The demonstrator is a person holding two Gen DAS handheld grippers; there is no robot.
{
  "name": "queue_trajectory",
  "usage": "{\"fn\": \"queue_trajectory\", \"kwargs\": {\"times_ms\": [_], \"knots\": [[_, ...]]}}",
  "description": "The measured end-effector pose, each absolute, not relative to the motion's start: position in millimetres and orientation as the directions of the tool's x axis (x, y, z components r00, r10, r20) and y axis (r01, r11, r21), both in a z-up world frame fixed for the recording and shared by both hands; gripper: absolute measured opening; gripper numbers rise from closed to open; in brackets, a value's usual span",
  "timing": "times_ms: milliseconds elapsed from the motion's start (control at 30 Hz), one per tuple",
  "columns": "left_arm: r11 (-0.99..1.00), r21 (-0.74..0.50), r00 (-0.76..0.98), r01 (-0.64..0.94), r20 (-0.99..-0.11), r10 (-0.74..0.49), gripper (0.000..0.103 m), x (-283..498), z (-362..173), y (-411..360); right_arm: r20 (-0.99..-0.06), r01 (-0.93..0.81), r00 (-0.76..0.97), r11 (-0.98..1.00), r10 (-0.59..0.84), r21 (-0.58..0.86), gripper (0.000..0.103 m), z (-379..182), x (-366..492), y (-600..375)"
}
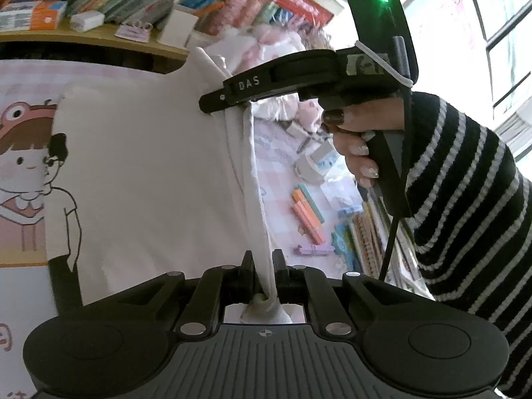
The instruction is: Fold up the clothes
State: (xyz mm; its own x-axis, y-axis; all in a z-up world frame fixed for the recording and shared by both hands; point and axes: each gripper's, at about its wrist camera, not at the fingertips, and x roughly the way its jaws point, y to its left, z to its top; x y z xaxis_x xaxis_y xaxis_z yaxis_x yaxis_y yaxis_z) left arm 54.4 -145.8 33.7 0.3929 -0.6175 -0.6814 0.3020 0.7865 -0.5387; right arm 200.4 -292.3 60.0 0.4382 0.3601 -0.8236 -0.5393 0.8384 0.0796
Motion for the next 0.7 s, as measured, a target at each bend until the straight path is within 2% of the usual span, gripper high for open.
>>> {"fn": "queue_trajectory", "kwargs": {"times_ms": [500, 700], "knots": [[0.827, -0.446, 0.292, 0.342, -0.786, -0.545, 0.009, 70.3, -1.7, -196.6, -0.853, -0.464, 0.376, 0.870, 0.363, 0.166, 0.009, 8.8, 215.8, -331.1], [0.823, -0.438, 0.260, 0.363, -0.800, -0.541, 0.018, 64.0, -2.2, -202.7, -0.868, -0.381, 0.350, 0.900, 0.352, 0.211, 0.010, -12.7, 219.8, -341.3]]}}
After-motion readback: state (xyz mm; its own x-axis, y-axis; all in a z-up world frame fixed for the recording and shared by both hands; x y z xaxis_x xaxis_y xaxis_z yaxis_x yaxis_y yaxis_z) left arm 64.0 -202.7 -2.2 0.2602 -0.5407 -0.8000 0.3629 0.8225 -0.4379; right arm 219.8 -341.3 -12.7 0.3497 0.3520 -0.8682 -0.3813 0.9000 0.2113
